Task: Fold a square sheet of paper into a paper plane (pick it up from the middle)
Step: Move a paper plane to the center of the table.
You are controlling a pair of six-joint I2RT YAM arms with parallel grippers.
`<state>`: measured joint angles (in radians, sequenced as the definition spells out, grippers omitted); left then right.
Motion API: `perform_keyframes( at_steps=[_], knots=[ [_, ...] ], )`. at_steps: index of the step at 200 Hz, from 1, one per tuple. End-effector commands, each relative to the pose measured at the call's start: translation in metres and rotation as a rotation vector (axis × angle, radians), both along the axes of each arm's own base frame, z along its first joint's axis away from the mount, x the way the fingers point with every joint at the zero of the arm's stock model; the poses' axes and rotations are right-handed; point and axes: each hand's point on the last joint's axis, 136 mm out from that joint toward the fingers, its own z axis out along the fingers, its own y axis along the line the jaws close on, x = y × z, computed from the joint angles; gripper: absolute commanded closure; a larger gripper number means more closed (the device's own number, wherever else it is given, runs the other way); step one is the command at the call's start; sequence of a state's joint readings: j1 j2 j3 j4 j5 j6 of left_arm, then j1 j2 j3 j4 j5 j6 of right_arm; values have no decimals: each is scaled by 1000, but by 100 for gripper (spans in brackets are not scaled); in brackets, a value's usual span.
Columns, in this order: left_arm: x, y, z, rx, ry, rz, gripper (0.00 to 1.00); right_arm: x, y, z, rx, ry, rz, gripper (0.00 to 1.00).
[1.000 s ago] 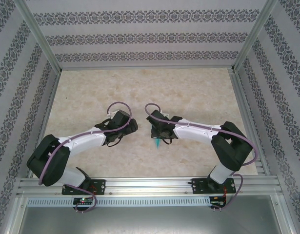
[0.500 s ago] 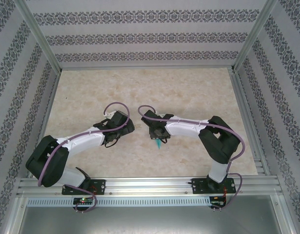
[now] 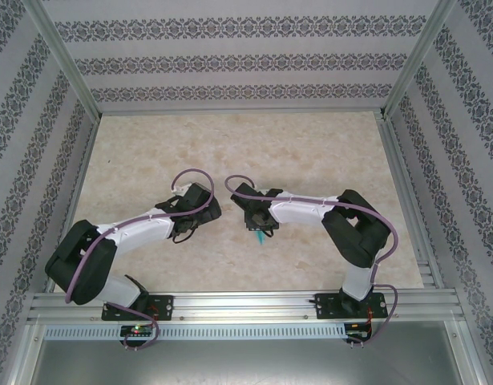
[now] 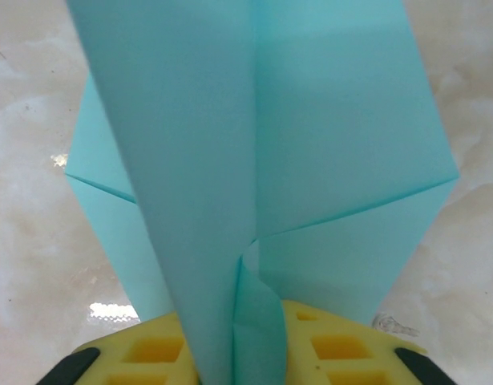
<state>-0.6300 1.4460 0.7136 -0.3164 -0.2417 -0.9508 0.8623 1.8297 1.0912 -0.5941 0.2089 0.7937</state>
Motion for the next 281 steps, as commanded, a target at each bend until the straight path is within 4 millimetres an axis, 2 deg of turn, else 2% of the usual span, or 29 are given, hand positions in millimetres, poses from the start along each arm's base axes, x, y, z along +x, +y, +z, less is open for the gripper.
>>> perform_keyframes(
  at_steps=[1, 30, 71, 113, 141, 173, 216, 281],
  knots=[
    [1, 2, -2, -4, 15, 12, 0, 2, 3, 4, -5, -21, -5, 69],
    [1, 0, -3, -9, 20, 3, 0, 6, 2, 14, -9, -53, -8, 57],
    [1, -3, -5, -15, 26, -5, 0, 8, -2, 22, -14, -80, -18, 56],
    [1, -6, -9, -23, 36, -15, 0, 12, -2, 36, 9, -121, -21, 65],
    [2, -8, -10, -24, 41, -22, 0, 10, -4, 25, -15, -98, -21, 75],
    [1, -9, -12, -23, 49, -25, 0, 7, -5, 13, -33, -67, -21, 76],
    [1, -9, -13, -22, 54, -27, 0, 7, -4, 7, -38, -56, -16, 76],
    [1, -10, -13, -23, 54, -34, 0, 7, -6, -6, -52, -39, -18, 89]
  ],
)
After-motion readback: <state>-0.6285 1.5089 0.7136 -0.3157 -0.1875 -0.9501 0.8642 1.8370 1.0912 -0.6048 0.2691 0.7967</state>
